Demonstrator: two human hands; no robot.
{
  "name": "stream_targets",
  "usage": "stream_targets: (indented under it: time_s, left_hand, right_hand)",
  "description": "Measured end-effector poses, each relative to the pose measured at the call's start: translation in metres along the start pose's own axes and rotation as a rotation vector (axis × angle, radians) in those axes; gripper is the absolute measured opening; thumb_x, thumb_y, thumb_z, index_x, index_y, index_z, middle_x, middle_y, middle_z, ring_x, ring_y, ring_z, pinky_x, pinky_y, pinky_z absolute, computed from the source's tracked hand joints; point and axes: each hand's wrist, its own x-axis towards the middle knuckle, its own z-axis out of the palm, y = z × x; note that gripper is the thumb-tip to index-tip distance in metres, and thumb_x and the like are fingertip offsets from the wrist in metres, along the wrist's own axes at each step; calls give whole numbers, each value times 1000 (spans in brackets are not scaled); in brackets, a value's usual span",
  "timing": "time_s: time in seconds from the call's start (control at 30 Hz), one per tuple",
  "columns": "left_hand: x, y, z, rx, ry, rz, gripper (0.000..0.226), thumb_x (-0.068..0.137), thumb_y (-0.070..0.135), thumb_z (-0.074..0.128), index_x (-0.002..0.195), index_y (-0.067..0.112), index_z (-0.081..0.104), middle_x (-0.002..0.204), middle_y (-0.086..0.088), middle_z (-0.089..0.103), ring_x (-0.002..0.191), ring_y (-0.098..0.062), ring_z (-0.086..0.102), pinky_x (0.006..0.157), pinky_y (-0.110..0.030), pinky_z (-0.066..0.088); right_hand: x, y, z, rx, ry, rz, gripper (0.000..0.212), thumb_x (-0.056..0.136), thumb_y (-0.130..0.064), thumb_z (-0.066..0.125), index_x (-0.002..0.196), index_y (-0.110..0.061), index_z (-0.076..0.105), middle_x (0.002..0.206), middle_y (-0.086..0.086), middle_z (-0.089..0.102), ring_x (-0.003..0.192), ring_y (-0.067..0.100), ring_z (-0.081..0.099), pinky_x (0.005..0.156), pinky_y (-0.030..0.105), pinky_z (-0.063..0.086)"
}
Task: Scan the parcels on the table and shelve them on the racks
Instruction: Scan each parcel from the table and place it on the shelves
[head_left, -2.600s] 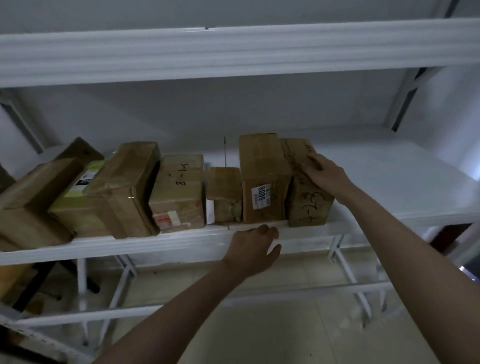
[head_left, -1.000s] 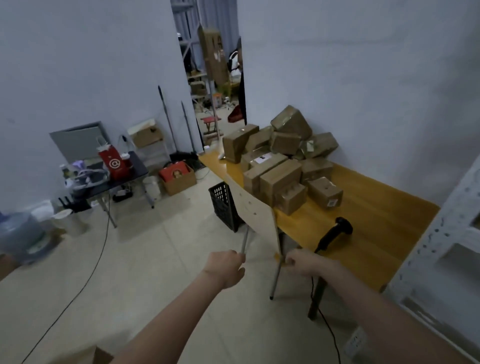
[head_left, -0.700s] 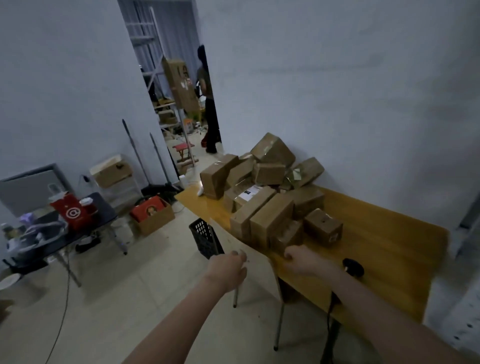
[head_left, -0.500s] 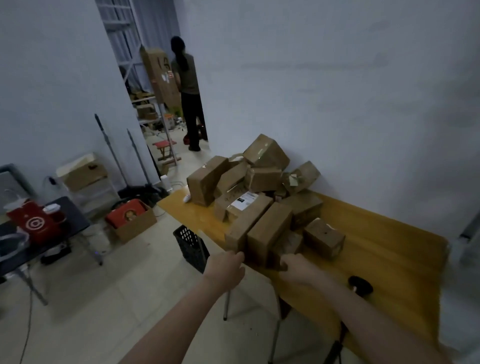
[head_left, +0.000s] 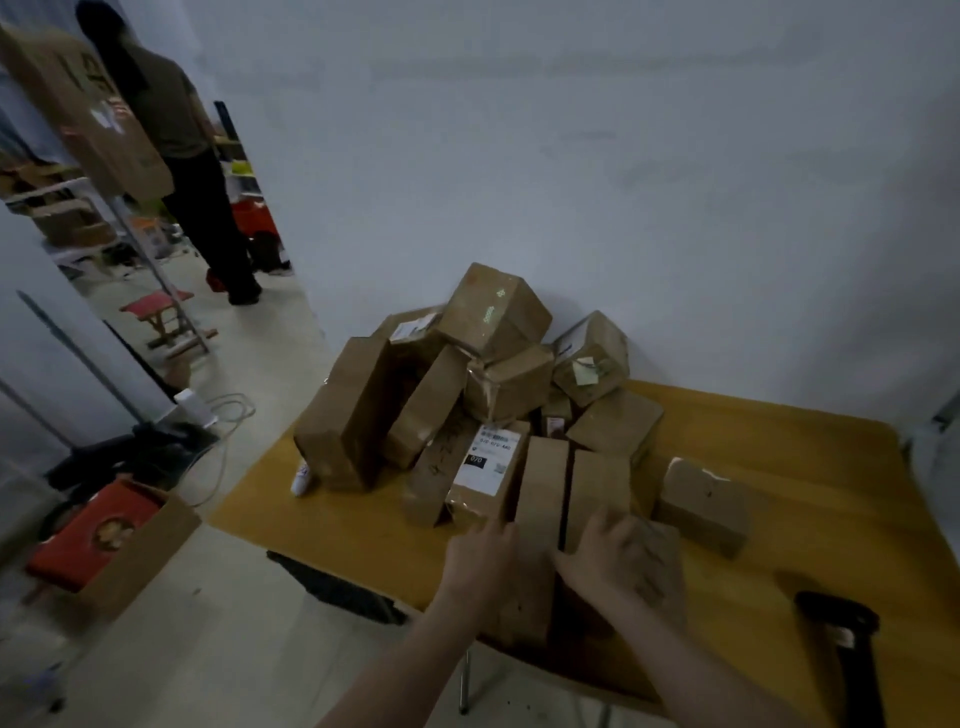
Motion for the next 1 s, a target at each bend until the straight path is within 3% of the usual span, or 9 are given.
stream_targets:
  time_s: [0.13,0.33,0.47,0.53,0.67,0.8,0.9,1.0]
  left_hand:
    - [28,-9,5,-9,-15,96,38,93,22,58,128,17,45,126,-6,51,107,-22,57,83,-32,51]
    - [50,-10,8,-62,101,201,28,97,29,49,123,18,48,124,-2,51,101,-18,58,75,-27,49]
    - [56,-5,9,-89,136,235,37,98,33,46,131,17,42,136,-5,44,117,-21,51,86,-31,51]
    - [57,-2,9,-87,130,239,40,98,35,45,133,17,40,140,-6,40,121,-22,48,89,-33,51]
    - [61,2,8,-94,110,263,41,97,41,46,132,19,40,139,-4,40,118,-21,49,87,-35,53]
    - [64,20,0,-105,104,224,43,99,49,37,130,20,44,135,-3,46,121,-19,48,92,-34,50]
    - [60,43,-7,-138,81,219,56,98,58,27,139,22,37,141,-1,44,128,-19,44,98,-34,45]
    - [52,70,-15,-205,87,269,59,98,59,20,141,22,36,144,0,42,127,-17,43,93,-29,42]
  right_hand:
    - [16,-6,11,131,82,153,101,79,-63,58,148,-19,-1,151,18,3,136,39,19,105,49,34]
    - [27,2,13,100,172,180,83,89,-59,45,148,-18,5,147,19,16,132,39,27,100,49,41]
    - [24,9,8,31,70,164,107,79,-53,64,148,-17,-9,148,19,9,134,39,23,101,50,38]
    - [23,14,5,80,67,167,109,77,-50,67,148,-19,-10,147,21,13,133,40,26,101,49,38]
    - [24,36,-12,271,116,147,106,74,-50,70,149,-26,-1,145,18,25,130,38,33,101,50,41]
    - [13,71,-44,666,175,73,92,79,-28,73,149,-28,13,145,6,31,130,29,37,103,49,41]
    - [-6,103,-74,974,100,51,84,82,-30,72,147,-36,19,138,-1,38,119,26,47,88,45,50]
    - [-20,137,-96,1099,80,41,80,79,-34,72,142,-44,23,136,4,44,113,27,53,82,45,53]
